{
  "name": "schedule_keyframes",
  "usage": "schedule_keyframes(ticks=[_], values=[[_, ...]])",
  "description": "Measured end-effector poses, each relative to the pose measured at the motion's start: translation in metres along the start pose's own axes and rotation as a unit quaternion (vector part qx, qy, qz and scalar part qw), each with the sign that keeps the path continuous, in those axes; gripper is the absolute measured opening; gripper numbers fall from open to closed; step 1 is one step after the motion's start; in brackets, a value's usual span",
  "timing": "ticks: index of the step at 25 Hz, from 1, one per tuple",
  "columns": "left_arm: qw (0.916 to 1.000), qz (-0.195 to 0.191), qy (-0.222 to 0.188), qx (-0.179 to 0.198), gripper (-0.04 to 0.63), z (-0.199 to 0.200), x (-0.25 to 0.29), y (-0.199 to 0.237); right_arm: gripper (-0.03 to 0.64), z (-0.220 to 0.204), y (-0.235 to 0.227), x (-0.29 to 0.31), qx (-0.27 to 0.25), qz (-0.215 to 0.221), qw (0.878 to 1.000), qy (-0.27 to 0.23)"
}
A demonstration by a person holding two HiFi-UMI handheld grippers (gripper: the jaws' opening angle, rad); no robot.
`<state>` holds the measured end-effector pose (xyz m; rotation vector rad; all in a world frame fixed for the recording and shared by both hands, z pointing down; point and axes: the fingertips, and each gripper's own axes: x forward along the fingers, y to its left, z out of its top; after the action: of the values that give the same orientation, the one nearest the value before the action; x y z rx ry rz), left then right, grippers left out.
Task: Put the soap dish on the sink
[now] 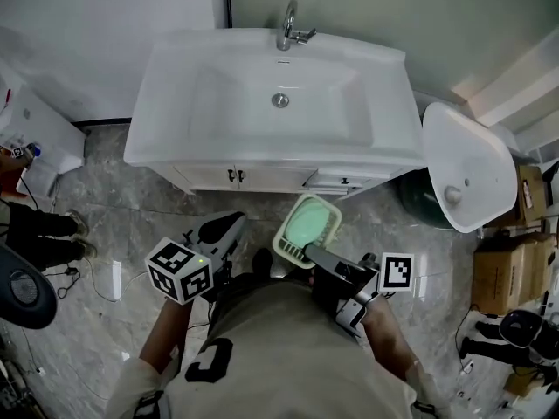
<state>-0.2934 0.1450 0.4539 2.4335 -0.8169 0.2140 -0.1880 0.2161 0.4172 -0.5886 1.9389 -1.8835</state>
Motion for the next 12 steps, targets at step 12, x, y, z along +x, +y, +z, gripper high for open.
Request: schedule_keyframes(ticks=[12], values=[[0.9995,-0.011,0.027,0.012,0.020,0.011,0.058,-0.031,0.069,0.039,0.001,-0.033,-0.003,0.009,1.000,-0.002]])
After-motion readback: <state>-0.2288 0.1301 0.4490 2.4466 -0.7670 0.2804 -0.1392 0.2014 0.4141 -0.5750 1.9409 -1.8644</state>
